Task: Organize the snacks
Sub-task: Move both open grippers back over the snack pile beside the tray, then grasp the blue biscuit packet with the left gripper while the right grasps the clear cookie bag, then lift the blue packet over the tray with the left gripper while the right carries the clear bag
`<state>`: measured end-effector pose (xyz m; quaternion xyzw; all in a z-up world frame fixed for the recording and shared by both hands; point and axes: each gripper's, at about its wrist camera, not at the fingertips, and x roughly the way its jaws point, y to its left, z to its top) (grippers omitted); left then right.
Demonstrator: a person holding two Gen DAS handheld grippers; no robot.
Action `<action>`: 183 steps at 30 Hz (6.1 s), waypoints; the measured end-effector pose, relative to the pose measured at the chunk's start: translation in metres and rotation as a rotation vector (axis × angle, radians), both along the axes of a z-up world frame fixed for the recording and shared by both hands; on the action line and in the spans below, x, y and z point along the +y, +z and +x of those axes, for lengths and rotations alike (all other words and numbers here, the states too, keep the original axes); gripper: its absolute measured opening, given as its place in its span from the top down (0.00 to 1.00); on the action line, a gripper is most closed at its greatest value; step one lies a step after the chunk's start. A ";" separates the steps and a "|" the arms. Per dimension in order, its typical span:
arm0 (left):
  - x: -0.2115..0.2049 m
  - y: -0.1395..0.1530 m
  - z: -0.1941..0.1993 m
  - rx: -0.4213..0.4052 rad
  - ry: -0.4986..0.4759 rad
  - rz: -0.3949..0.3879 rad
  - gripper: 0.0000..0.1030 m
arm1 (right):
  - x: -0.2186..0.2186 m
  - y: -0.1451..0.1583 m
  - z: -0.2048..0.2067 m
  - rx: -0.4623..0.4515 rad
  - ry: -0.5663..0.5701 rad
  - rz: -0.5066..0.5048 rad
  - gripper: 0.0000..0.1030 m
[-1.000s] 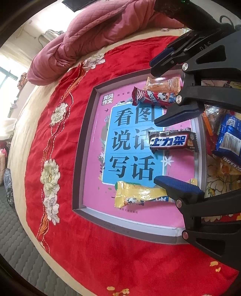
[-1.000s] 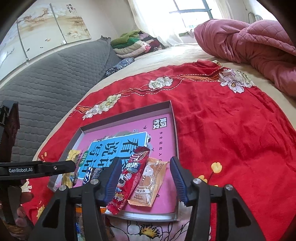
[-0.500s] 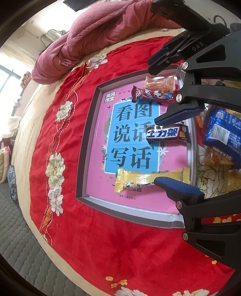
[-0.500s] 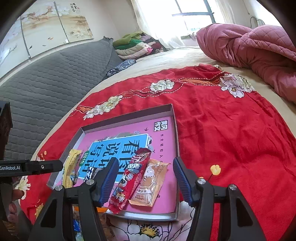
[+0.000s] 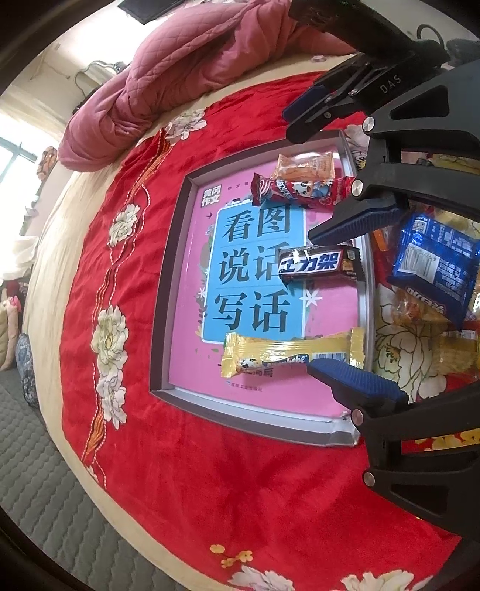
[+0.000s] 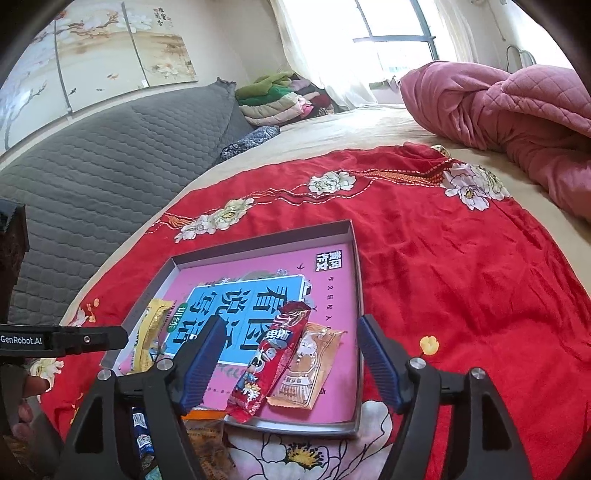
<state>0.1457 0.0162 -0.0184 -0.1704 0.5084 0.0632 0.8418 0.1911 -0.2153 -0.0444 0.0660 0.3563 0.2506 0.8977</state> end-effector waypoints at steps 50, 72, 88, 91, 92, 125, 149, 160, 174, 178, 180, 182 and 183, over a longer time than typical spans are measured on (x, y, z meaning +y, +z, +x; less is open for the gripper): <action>-0.009 -0.012 -0.045 0.026 -0.131 -0.037 0.34 | 0.013 0.005 -0.067 0.002 0.030 -0.163 0.25; -0.031 -0.022 -0.057 0.048 -0.229 -0.042 0.34 | 0.017 0.003 -0.084 0.009 0.058 -0.208 0.19; -0.040 -0.031 -0.060 0.078 -0.268 -0.076 0.34 | 0.025 -0.007 -0.092 0.040 0.111 -0.252 0.14; -0.041 -0.033 -0.059 0.083 -0.268 -0.071 0.34 | 0.023 -0.009 -0.092 0.047 0.105 -0.261 0.13; -0.042 -0.033 -0.059 0.083 -0.269 -0.069 0.34 | 0.022 -0.009 -0.092 0.049 0.103 -0.261 0.13; -0.004 -0.057 -0.049 0.119 -0.159 -0.201 0.30 | 0.035 -0.034 -0.076 0.122 0.171 -0.219 0.13; -0.007 -0.063 -0.046 0.131 -0.161 -0.184 0.30 | 0.064 -0.050 -0.067 0.141 0.276 -0.195 0.58; -0.010 -0.059 -0.046 0.107 -0.161 -0.173 0.37 | 0.058 -0.045 -0.071 0.115 0.281 -0.169 0.59; -0.009 -0.044 -0.048 0.081 -0.164 -0.148 0.38 | 0.047 -0.033 -0.072 0.097 0.264 -0.125 0.59; -0.009 -0.039 -0.048 0.073 -0.166 -0.143 0.38 | 0.044 -0.031 -0.071 0.099 0.260 -0.109 0.59; -0.010 -0.037 -0.049 0.066 -0.168 -0.134 0.38 | 0.043 -0.030 -0.071 0.097 0.257 -0.105 0.59; -0.010 -0.035 -0.049 0.062 -0.169 -0.134 0.38 | 0.040 -0.029 -0.071 0.110 0.256 -0.075 0.59; -0.010 -0.034 -0.050 0.059 -0.168 -0.133 0.38 | 0.039 -0.028 -0.070 0.113 0.254 -0.062 0.59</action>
